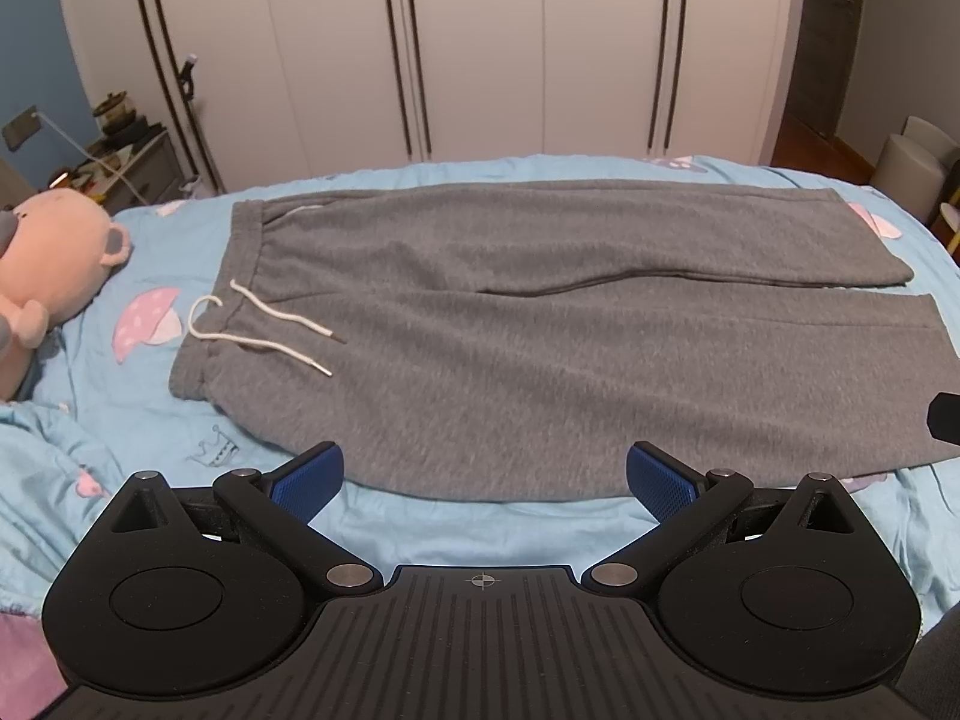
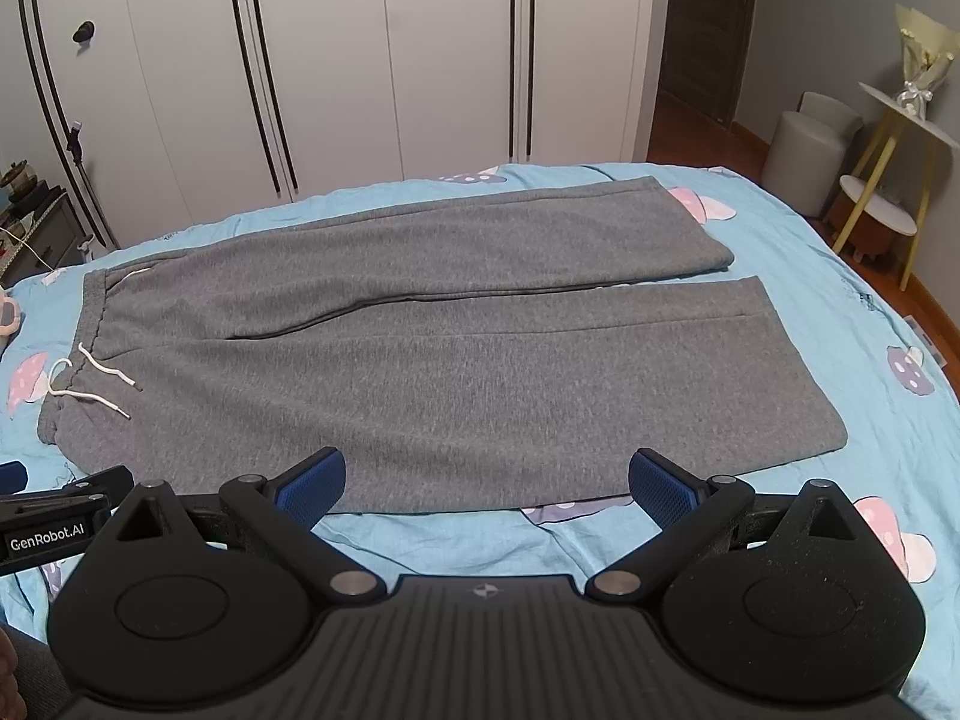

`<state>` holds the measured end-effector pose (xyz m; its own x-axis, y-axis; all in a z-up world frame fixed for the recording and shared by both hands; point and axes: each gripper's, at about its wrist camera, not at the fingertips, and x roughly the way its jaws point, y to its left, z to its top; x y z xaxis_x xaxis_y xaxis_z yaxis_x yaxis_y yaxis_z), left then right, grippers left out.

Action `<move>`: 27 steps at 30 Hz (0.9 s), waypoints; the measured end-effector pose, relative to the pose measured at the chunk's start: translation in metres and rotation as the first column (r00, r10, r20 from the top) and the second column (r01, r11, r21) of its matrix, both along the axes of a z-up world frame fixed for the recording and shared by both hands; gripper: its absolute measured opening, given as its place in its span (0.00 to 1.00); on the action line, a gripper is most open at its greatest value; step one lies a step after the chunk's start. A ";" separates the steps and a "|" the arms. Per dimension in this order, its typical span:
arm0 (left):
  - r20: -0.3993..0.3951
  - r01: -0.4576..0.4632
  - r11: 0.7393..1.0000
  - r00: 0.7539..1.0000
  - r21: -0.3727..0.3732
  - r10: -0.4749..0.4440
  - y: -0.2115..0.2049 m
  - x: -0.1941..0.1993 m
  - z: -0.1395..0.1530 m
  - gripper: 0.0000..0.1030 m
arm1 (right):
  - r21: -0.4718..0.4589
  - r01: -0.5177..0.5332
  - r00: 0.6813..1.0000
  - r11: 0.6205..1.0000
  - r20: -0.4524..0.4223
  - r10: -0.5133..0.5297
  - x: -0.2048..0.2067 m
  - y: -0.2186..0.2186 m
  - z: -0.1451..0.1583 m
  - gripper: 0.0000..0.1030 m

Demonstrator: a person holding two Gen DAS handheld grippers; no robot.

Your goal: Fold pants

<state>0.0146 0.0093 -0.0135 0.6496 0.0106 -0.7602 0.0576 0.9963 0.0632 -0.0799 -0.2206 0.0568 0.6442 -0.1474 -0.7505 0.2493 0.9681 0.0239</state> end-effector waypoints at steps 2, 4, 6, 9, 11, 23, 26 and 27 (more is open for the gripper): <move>0.000 -0.001 1.000 1.000 0.000 0.001 0.000 0.000 0.000 1.00 | 0.001 -0.001 1.000 1.000 0.001 0.001 0.000 0.000 0.000 0.98; 0.000 -0.002 1.000 1.000 -0.002 0.002 0.000 0.000 0.000 1.00 | 0.004 -0.002 1.000 1.000 0.002 0.002 -0.001 0.000 0.000 0.98; 0.000 -0.001 1.000 1.000 -0.002 0.001 0.000 0.000 -0.001 1.00 | 0.006 -0.001 1.000 1.000 0.003 0.001 -0.001 0.000 -0.001 0.98; -0.001 0.001 1.000 1.000 -0.002 -0.001 0.001 0.001 -0.001 1.00 | 0.007 0.000 1.000 1.000 0.002 0.000 -0.001 0.000 -0.001 0.98; -0.001 0.001 1.000 1.000 -0.002 -0.001 0.001 0.001 -0.002 1.00 | 0.007 0.000 1.000 1.000 0.004 0.000 -0.001 0.000 0.000 0.98; -0.002 0.002 1.000 1.000 -0.001 -0.002 0.001 0.002 -0.003 1.00 | 0.010 0.003 1.000 1.000 0.007 -0.003 0.000 0.000 -0.002 0.98; -0.005 0.001 1.000 1.000 -0.003 -0.001 0.000 0.003 -0.004 1.00 | 0.013 0.004 1.000 1.000 0.008 -0.004 0.000 -0.001 -0.002 0.98; -0.006 0.001 1.000 1.000 -0.003 -0.001 0.000 0.003 -0.004 1.00 | 0.012 0.004 1.000 1.000 0.009 -0.005 0.001 -0.001 -0.002 0.98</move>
<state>0.0174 0.0089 -0.0177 0.6452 0.0075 -0.7639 0.0592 0.9965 0.0598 -0.0794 -0.2216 0.0545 0.6500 -0.1410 -0.7468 0.2534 0.9666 0.0380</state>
